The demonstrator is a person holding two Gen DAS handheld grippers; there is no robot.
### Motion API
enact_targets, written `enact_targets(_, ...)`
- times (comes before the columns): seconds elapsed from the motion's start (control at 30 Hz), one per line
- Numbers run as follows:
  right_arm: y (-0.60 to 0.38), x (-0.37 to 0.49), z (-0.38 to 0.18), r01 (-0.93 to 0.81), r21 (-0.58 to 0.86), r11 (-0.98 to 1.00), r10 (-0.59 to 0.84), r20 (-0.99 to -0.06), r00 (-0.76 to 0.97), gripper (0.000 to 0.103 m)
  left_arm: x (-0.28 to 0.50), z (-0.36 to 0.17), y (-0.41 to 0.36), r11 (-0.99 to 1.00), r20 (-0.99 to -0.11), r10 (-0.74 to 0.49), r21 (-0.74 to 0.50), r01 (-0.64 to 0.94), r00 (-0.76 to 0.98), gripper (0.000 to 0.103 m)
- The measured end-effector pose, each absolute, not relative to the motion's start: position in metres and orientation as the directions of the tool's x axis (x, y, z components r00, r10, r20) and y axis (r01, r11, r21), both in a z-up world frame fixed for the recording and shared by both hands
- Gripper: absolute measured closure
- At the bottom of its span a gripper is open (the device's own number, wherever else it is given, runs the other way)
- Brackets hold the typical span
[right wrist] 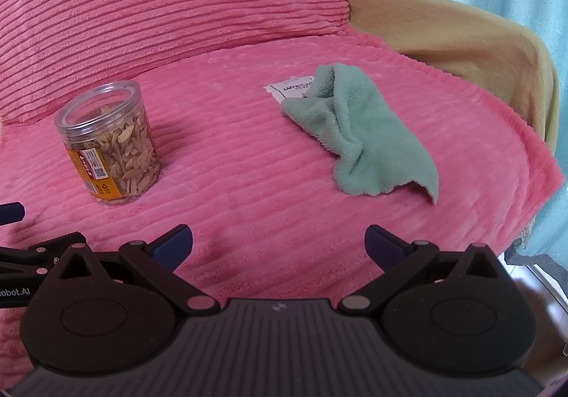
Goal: Clean container
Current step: 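Grasp the seed jar with the left tool while the right tool grasps the green cloth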
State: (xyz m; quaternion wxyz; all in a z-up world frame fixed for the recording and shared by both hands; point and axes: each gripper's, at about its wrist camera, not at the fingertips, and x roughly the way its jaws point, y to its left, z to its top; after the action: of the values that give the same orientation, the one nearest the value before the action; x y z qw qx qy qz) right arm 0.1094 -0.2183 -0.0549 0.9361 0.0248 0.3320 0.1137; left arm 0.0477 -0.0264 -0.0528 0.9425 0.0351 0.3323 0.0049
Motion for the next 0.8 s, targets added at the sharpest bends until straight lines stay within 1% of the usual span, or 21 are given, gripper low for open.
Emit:
enact_targets(0.1, -0.221, 0.109, -0.053, -0.191, 0.119, 0.974, 0.224, -0.605, 0.765, 0.001, 0.049, -0.052, -0.029, 0.997, -0.617, 0.027, 0.076, 0.026, 0.787, 0.001)
enact_targets(0.3, -0.236, 0.110, -0.039, -0.144, 0.121, 0.982, 0.187, -0.511, 0.839, 0.001, 0.058, -0.051, -0.042, 0.992, -0.583, -0.007, 0.098, 0.079, 0.813, 0.001)
enact_targets(0.43, -0.239, 0.129, -0.035, -0.142, 0.078, 0.987, 0.162, -0.486, 0.859, 0.001, 0.069, -0.054, -0.049, 0.991, -0.581, -0.012, 0.099, 0.085, 0.814, 0.001)
enact_targets(0.57, -0.241, 0.152, -0.037, -0.135, 0.045, 0.990, 0.140, -0.464, 0.875, 0.001, 0.081, -0.055, -0.050, 0.995, -0.560, -0.002, 0.079, 0.056, 0.829, 0.001)
enact_targets(0.8, -0.235, 0.190, -0.043, -0.154, -0.007, 0.988, 0.135, -0.444, 0.886, 0.003, 0.108, -0.062, -0.049, 0.992, -0.569, -0.005, 0.099, 0.074, 0.823, 0.001)
